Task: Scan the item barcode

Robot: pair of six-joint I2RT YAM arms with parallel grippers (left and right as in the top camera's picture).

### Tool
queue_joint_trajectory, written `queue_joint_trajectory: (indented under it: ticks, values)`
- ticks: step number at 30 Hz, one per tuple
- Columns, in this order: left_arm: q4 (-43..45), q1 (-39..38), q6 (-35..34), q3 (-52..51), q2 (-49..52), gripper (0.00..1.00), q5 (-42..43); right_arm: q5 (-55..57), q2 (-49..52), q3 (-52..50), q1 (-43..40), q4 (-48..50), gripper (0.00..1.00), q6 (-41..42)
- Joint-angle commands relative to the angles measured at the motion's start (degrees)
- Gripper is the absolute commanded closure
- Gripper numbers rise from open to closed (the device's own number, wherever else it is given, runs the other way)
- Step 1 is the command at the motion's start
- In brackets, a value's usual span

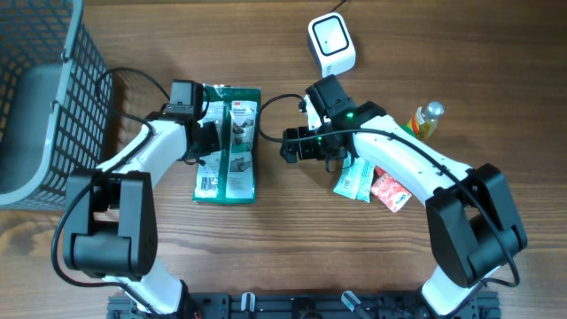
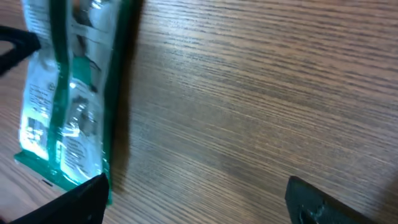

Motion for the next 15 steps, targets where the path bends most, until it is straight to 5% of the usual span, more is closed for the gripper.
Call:
queue_joint_trajectory:
  ticks: [1, 15]
  values:
    - [-0.66, -3.76, -2.47, -2.36, 1.57, 0.96, 3.37, -1.73, 1.6, -0.9, 0.09, 1.57, 0.16, 2.8]
    - [-0.72, -8.92, -10.03, -2.43, 1.57, 0.96, 3.61, -10.69, 2.71, -8.02, 0.11, 10.54, 0.3, 7.54]
